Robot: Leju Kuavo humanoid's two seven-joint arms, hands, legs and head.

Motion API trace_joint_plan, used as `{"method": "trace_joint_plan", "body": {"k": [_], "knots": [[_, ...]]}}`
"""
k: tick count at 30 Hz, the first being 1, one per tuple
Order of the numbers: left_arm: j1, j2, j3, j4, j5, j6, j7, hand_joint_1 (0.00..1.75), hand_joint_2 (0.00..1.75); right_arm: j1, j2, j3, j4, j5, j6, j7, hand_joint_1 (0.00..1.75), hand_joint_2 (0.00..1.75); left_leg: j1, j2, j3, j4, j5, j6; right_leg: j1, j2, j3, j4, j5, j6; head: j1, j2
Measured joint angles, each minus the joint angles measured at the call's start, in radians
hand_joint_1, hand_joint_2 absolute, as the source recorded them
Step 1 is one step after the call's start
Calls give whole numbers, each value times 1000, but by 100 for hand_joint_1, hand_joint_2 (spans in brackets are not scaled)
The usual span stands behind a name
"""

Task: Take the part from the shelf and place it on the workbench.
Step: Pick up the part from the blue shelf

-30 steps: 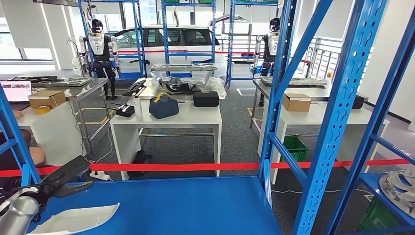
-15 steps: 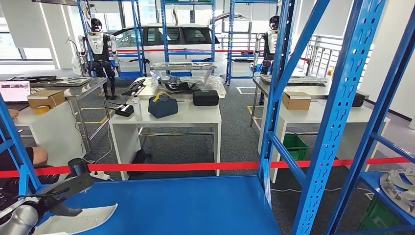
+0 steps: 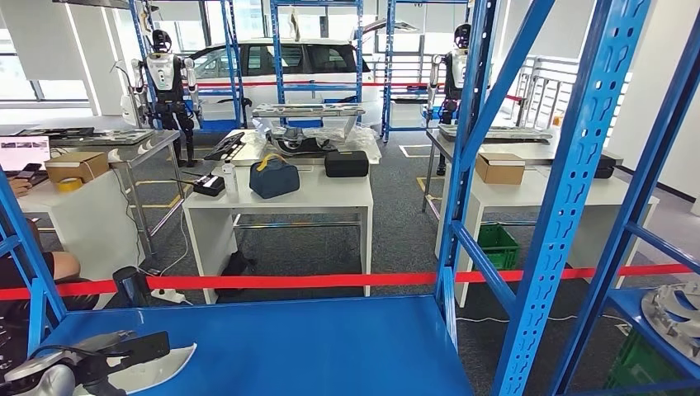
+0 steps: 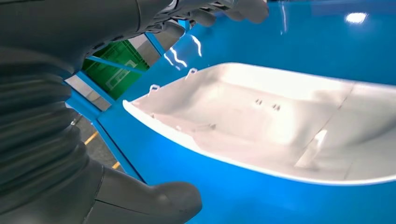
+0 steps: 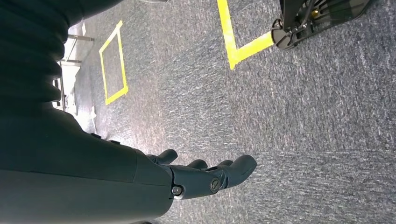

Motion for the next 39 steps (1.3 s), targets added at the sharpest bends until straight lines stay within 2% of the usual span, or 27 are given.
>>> {"method": "trace_joint_plan", "body": {"k": [24,30,31,32,34,35,36,39], "knots": [[13,7,-33,3,-12,-27,5,0,175,-1,0,0,0,1,0,0,0,175,0,0,0,0,-1,-1,0,0,0,0,-1,0,0,0],[17,7,-71,3,-75,-24,34,0,175,-1,0,-2,0,2,0,0,0,175,0,0,0,0,-1,-1,0,0,0,0,-2,0,0,0],[19,7,-83,3,-91,-19,42,23,175,-1,0,-3,0,3,0,0,0,175,0,0,0,0,-1,-1,0,0,0,0,-2,0,0,0],[22,7,-95,3,-107,-12,49,54,175,-1,0,-4,0,3,0,0,0,175,0,0,0,0,-1,-1,0,0,0,0,-2,0,0,0],[29,6,-120,3,-138,4,64,140,175,-1,0,-8,0,4,-1,1,0,175,0,0,1,0,-1,-1,0,0,0,0,-2,0,0,0],[33,4,-134,4,-154,12,73,159,175,-1,0,-9,0,6,-1,2,0,175,0,0,1,0,-1,-1,0,0,0,0,-2,0,0,0],[38,2,-148,4,-170,20,83,170,175,-1,0,-11,0,8,-2,3,0,175,0,0,1,0,-1,-1,0,0,0,0,-2,0,0,0],[59,-8,-187,8,-202,36,116,161,175,-3,0,-14,0,17,-3,10,0,175,0,0,1,0,-1,-1,0,0,0,0,-2,0,0,0]]}}
